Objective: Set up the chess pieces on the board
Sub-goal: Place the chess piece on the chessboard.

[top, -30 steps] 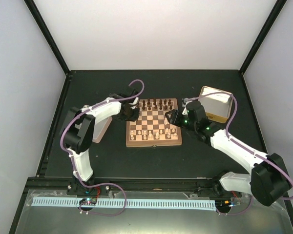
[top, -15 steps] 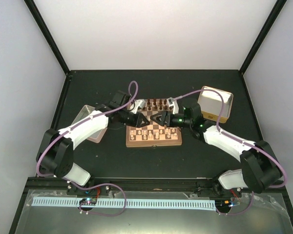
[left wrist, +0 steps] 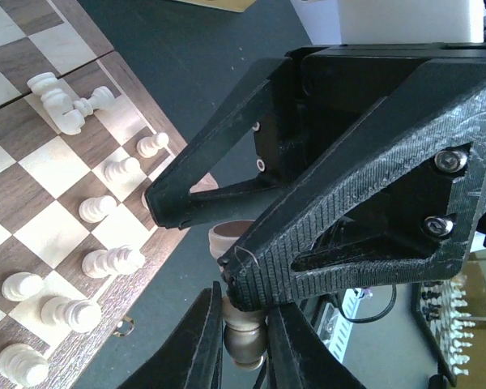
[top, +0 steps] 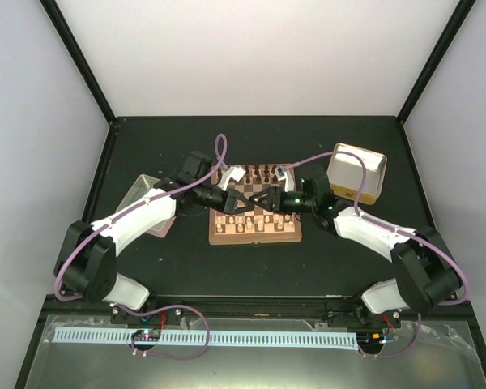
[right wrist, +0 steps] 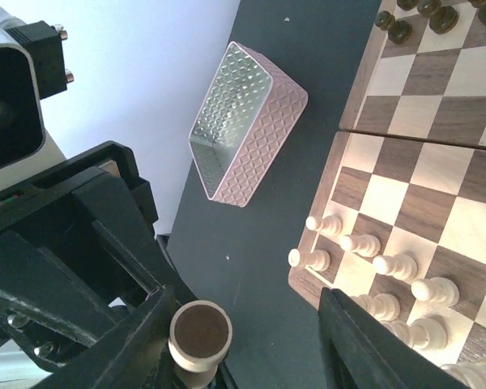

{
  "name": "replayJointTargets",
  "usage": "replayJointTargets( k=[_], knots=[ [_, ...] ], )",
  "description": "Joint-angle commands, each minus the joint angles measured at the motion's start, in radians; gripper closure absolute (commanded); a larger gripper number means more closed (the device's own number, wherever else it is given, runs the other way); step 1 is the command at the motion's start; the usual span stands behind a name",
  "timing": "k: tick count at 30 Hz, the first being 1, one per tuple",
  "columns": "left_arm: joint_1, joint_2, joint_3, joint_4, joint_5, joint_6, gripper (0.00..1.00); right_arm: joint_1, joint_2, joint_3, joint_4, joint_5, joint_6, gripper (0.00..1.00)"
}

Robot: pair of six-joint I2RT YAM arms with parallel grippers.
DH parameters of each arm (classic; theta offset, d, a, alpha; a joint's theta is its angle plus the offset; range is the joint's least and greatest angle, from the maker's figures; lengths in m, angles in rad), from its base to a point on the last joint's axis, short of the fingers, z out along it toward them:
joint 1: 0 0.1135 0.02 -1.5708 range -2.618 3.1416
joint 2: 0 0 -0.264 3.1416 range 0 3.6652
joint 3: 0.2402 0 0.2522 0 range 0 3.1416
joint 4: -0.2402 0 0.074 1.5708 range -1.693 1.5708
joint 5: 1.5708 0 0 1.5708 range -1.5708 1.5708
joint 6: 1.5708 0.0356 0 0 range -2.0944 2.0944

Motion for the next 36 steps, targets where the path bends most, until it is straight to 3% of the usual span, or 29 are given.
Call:
replayJointTargets(
  k=[1,6,9,15,21,29,36],
  knots=[
    [-0.004,-0.017,0.007,0.047,0.038,0.019,0.93,-0.001,0.029,0.017,0.027,-0.048,0.032,0.55],
    [-0.004,-0.023,0.009,0.053,0.038,0.020,0.93,-0.001,0.045,-0.009,0.131,-0.084,0.122,0.78],
    [-0.004,-0.040,0.001,0.073,0.035,0.000,0.91,-0.001,0.046,-0.042,0.228,-0.079,0.231,0.86],
    [-0.014,-0.137,-0.142,0.365,-0.035,-0.159,0.60,-0.001,0.041,-0.149,0.510,-0.009,0.594,0.89],
    [-0.068,-0.196,-0.239,0.506,-0.168,-0.199,0.52,0.000,0.032,-0.177,0.603,0.036,0.757,0.89],
    [-0.110,-0.221,-0.286,0.569,-0.293,-0.201,0.50,0.003,0.004,-0.194,0.610,0.058,0.813,0.89],
    [-0.125,-0.231,-0.300,0.642,-0.361,-0.214,0.66,0.011,-0.002,-0.212,0.628,0.063,0.854,0.89]
  ],
)
